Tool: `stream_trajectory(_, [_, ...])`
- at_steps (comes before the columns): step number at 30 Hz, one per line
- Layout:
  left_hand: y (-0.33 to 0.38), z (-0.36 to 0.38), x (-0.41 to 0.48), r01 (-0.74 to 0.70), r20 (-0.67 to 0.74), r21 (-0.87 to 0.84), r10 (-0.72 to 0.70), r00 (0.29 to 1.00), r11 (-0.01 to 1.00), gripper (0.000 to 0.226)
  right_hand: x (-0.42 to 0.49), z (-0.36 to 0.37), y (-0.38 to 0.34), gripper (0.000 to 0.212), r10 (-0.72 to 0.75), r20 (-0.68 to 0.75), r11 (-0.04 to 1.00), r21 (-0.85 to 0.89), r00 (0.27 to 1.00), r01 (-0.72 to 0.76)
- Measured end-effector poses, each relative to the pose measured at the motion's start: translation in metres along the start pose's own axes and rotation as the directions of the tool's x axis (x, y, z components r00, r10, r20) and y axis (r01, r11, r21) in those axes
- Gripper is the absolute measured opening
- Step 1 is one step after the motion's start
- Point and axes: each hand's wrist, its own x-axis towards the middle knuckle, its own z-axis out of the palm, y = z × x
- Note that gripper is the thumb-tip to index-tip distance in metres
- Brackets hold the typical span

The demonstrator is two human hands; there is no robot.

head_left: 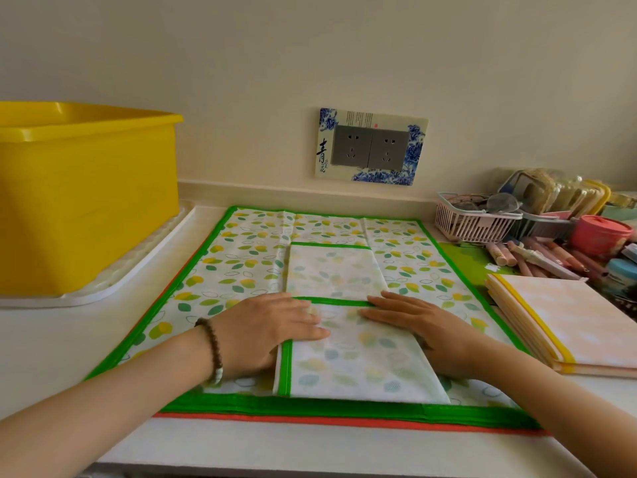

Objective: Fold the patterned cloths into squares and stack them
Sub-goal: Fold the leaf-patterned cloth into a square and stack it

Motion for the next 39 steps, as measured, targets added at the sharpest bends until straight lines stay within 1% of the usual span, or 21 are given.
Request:
stream_trajectory(3, [0.000, 0.006, 0.003, 0.143, 0.178, -0.056, -0.131, 0.975, 0.988, 0.061, -0.004, 0.001, 0.002, 0.055, 0.016, 0.020, 0.999, 0.044, 1.000, -0.017])
stream_trajectory(4, [0.001, 0.007, 0.004, 0.181, 0.223, -0.071, -0.161, 0.961, 0.981, 0.065, -0.005, 0.002, 0.002, 0.055, 0.018, 0.020, 0.999, 0.049, 1.000, -0.019])
stream_trajectory(5, [0.001, 0.007, 0.006, 0.204, 0.234, -0.087, -0.179, 0.956, 0.975, 0.069, -0.005, 0.003, 0.003, 0.055, 0.025, 0.021, 0.998, 0.050, 0.999, -0.026])
stream_trajectory(7, [-0.001, 0.009, 0.008, 0.234, 0.204, -0.130, -0.205, 0.957, 0.964, 0.067, -0.003, 0.002, 0.005, 0.054, 0.046, 0.011, 0.997, 0.067, 0.999, -0.047])
stream_trajectory(9, [-0.007, 0.012, 0.012, 0.286, 0.140, -0.211, -0.261, 0.955, 0.935, 0.060, 0.000, 0.001, 0.006, 0.053, 0.071, -0.022, 0.994, 0.088, 0.997, -0.069])
stream_trajectory(11, [-0.012, 0.009, 0.015, 0.382, 0.112, -0.338, -0.366, 0.924, 0.860, 0.047, 0.003, 0.001, 0.009, 0.051, 0.119, -0.072, 0.985, 0.134, 0.990, -0.109])
stream_trajectory(12, [-0.016, 0.007, 0.018, 0.434, 0.121, -0.412, -0.423, 0.898, 0.802, 0.038, 0.004, 0.000, 0.010, 0.046, 0.161, -0.106, 0.971, 0.194, 0.981, -0.139])
stream_trajectory(13, [-0.018, 0.003, 0.021, 0.470, 0.122, -0.470, -0.473, 0.873, 0.747, 0.030, 0.007, -0.002, 0.008, 0.034, 0.237, -0.134, 0.940, 0.280, 0.962, -0.192])
stream_trajectory(14, [-0.021, 0.000, 0.025, 0.499, 0.112, -0.501, -0.519, 0.848, 0.707, 0.031, 0.011, -0.004, 0.006, 0.018, 0.306, -0.147, 0.897, 0.374, 0.941, -0.234])
stream_trajectory(15, [-0.024, -0.002, 0.028, 0.515, 0.087, -0.513, -0.556, 0.827, 0.686, 0.037, 0.015, -0.005, 0.005, 0.011, 0.362, -0.168, 0.855, 0.452, 0.917, -0.254])
stream_trajectory(17, [-0.028, -0.001, 0.033, 0.529, 0.040, -0.565, -0.619, 0.784, 0.633, 0.033, 0.025, -0.006, 0.005, 0.023, 0.444, -0.231, 0.791, 0.555, 0.866, -0.257])
stream_trajectory(20, [-0.035, 0.008, 0.039, 0.521, 0.034, -0.675, -0.683, 0.729, 0.522, 0.029, 0.032, -0.008, 0.005, 0.018, 0.525, -0.223, 0.683, 0.687, 0.821, -0.249])
stream_trajectory(22, [-0.037, 0.011, 0.042, 0.532, 0.029, -0.678, -0.704, 0.709, 0.508, 0.025, 0.036, -0.005, 0.009, 0.021, 0.564, -0.206, 0.658, 0.697, 0.800, -0.284])
stream_trajectory(24, [-0.040, 0.015, 0.047, 0.544, 0.020, -0.675, -0.724, 0.689, 0.499, 0.024, 0.041, -0.003, 0.011, 0.019, 0.604, -0.206, 0.643, 0.696, 0.770, -0.318])
stream_trajectory(25, [-0.042, 0.015, 0.049, 0.553, 0.023, -0.675, -0.735, 0.677, 0.488, 0.027, 0.043, -0.002, 0.011, 0.019, 0.622, -0.207, 0.637, 0.694, 0.755, -0.334])
stream_trajectory(27, [-0.045, 0.016, 0.053, 0.603, 0.054, -0.647, -0.761, 0.647, 0.467, 0.042, 0.047, 0.000, 0.013, 0.021, 0.652, -0.204, 0.625, 0.690, 0.730, -0.365])
stream_trajectory(29, [-0.049, 0.017, 0.057, 0.652, 0.092, -0.585, -0.759, 0.645, 0.482, 0.070, 0.051, 0.001, 0.013, 0.024, 0.671, -0.206, 0.617, 0.689, 0.713, -0.382])
stream_trajectory(31, [-0.051, 0.014, 0.062, 0.686, 0.127, -0.485, -0.732, 0.669, 0.543, 0.082, 0.053, 0.003, 0.012, 0.029, 0.682, -0.213, 0.616, 0.683, 0.700, -0.393])
stream_trajectory(33, [-0.052, 0.013, 0.068, 0.695, 0.160, -0.405, -0.702, 0.694, 0.595, 0.079, 0.055, 0.004, 0.012, 0.036, 0.683, -0.236, 0.645, 0.638, 0.691, -0.420])
stream_trajectory(37, [-0.047, 0.019, 0.081, 0.618, 0.157, -0.348, -0.606, 0.780, 0.705, 0.057, 0.060, 0.004, 0.015, 0.046, 0.689, -0.222, 0.660, 0.585, 0.690, -0.471])
stream_trajectory(39, [-0.044, 0.026, 0.085, 0.621, 0.190, -0.299, -0.592, 0.783, 0.725, 0.052, 0.064, 0.003, 0.013, 0.045, 0.644, -0.271, 0.719, 0.533, 0.715, -0.446])
